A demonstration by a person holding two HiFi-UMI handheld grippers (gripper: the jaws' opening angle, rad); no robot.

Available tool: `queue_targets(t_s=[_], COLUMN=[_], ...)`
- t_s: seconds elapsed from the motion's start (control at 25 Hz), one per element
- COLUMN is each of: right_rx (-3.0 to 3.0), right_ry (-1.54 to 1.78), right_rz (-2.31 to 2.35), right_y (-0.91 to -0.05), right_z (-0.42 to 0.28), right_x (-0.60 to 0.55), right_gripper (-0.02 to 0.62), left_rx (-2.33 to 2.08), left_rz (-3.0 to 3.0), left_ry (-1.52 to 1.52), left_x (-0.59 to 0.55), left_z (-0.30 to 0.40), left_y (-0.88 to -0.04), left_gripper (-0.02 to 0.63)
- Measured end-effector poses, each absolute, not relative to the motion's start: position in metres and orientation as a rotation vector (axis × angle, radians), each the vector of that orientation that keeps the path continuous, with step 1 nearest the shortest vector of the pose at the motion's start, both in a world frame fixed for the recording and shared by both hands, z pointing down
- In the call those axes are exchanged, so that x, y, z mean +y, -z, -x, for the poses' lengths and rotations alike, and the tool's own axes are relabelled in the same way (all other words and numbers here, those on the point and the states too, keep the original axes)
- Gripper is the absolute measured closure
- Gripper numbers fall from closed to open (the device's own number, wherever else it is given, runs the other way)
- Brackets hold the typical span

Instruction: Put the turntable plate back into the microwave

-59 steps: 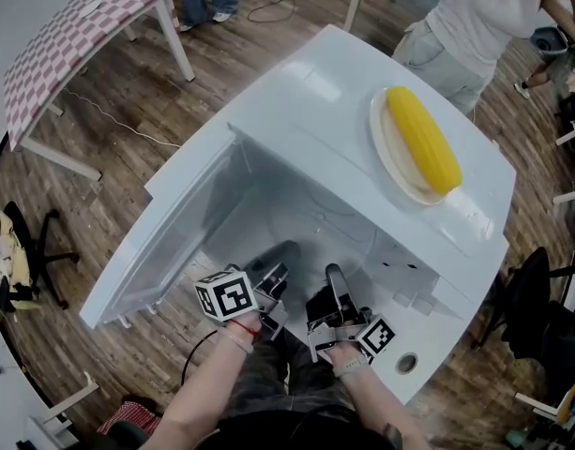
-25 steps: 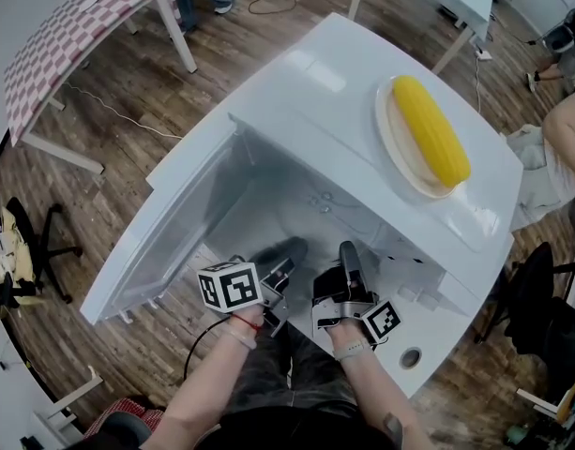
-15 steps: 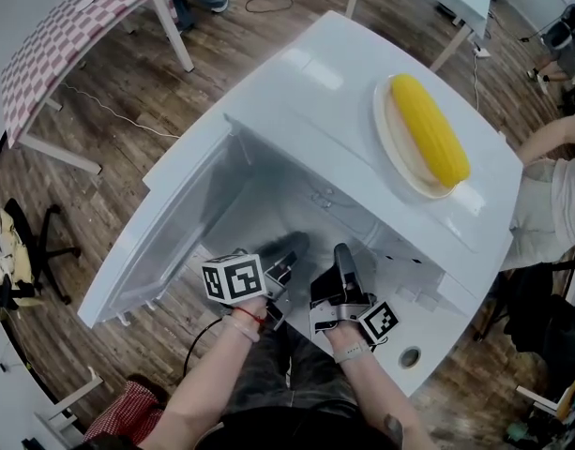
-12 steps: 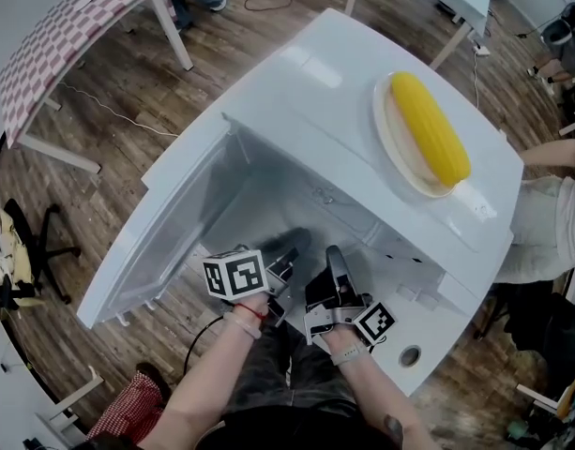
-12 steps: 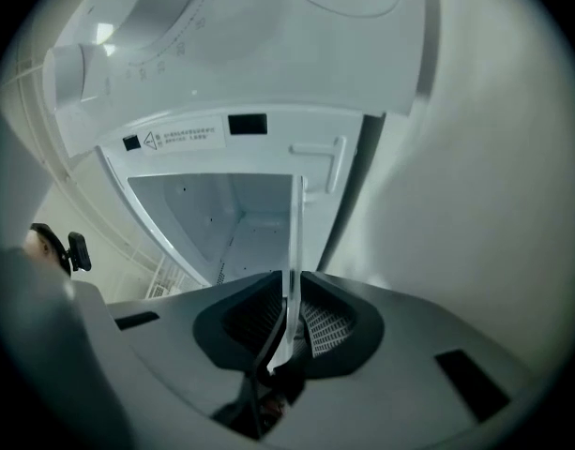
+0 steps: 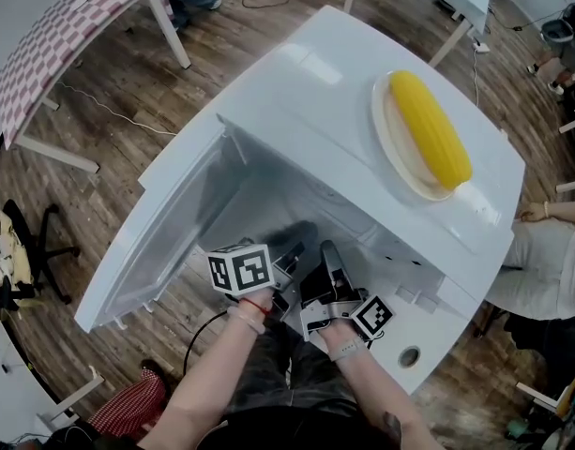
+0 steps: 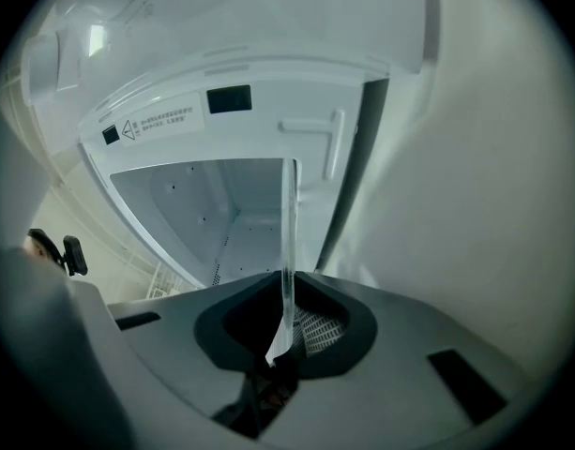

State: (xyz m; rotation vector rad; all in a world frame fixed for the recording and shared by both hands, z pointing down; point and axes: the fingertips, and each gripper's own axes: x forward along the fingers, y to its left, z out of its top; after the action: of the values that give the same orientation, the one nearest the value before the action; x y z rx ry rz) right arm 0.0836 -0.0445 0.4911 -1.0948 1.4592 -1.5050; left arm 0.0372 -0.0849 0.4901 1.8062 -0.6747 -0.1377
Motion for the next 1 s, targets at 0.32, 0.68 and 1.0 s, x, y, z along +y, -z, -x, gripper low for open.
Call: queue_targets(t_s=[0.32, 0.68, 1.0], right_rx=[1.426, 1.375, 1.399], right_ry=[1.487, 1.462, 1.443], right_rz=[1.142, 1.181, 1.201], right_y=[-0.493, -0.491, -0.488], right_z=[-0.092, -0.106, -0.107], right_x=[-0.053, -0.066, -0.067], right_gripper=[0.545, 0.545, 0.543], left_rx=[-0.651, -0.661, -0.666], left_rz=[-1.806, -1.841, -1.837], left_ry=[0.128, 0.113, 0.123], left_x=[-0.08, -0.071, -0.074], left_z=[-0.038, -0.031, -0.031], left_y=[-0.49, -0.487, -0.487], left_gripper=[0.514, 0.514, 0.537])
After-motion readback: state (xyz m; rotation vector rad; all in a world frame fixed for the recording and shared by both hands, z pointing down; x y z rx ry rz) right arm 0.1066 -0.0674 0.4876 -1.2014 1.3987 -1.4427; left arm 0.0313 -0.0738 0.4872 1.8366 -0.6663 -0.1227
